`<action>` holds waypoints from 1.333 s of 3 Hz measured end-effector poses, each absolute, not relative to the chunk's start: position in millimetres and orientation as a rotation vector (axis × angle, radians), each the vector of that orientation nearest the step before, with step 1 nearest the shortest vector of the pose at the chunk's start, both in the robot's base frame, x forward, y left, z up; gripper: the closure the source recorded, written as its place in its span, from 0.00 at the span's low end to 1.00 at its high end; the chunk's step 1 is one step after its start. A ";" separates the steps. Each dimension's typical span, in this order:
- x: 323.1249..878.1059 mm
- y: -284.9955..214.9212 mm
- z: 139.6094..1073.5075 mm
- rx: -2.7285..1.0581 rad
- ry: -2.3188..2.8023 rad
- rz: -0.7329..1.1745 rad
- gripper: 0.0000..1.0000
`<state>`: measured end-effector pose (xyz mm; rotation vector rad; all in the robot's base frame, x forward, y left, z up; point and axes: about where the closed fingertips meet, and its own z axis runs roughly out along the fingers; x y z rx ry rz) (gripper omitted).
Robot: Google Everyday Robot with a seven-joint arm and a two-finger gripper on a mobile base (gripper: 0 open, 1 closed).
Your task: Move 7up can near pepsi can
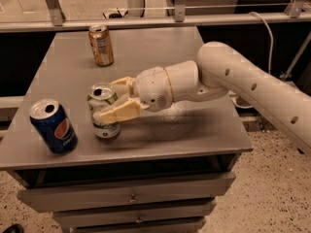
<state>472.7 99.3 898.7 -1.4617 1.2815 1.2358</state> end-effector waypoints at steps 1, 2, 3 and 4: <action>468.7 117.4 896.4 -1.504 1.247 1.236 0.84; 465.5 131.5 896.2 -1.527 1.219 1.242 0.59; 462.5 140.3 892.4 -1.528 1.217 1.263 0.36; 461.5 145.0 886.5 -1.527 1.221 1.274 0.13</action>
Offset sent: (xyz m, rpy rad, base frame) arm -0.0079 0.0444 -0.0034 0.0061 -0.0511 0.0812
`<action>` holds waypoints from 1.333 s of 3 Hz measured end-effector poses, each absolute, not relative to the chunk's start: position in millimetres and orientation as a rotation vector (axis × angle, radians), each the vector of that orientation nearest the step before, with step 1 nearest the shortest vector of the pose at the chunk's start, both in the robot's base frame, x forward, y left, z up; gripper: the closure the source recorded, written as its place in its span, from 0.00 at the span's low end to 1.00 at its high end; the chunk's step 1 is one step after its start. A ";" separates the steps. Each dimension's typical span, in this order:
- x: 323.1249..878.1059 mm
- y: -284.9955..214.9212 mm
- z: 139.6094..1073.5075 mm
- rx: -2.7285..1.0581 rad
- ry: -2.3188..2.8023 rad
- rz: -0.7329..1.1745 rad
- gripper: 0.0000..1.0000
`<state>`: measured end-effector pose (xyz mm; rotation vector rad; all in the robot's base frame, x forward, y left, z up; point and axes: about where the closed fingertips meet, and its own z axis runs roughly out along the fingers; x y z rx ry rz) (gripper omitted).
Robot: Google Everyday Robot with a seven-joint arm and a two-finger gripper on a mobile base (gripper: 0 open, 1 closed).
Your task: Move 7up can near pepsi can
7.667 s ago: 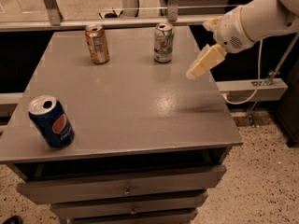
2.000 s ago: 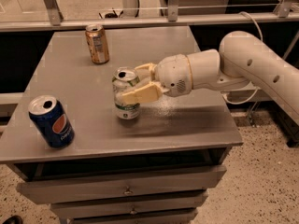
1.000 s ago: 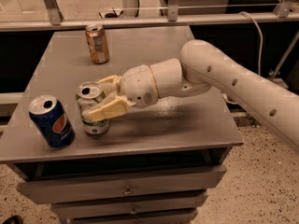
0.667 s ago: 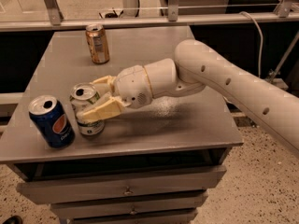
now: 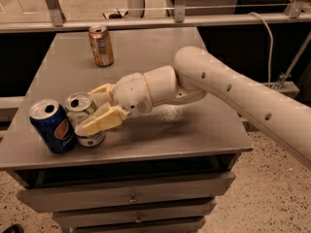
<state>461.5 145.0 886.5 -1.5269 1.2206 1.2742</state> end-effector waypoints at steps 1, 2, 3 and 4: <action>462.9 147.3 879.6 -1.519 1.227 1.277 0.00; 474.0 133.8 888.2 -1.525 1.222 1.236 0.00; 506.8 76.4 933.4 -1.519 1.215 1.063 0.00; 545.6 6.3 983.2 -1.388 1.278 0.804 0.00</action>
Offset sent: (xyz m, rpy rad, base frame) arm 0.0478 -0.0553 0.0281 -0.0235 -0.1128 -0.0771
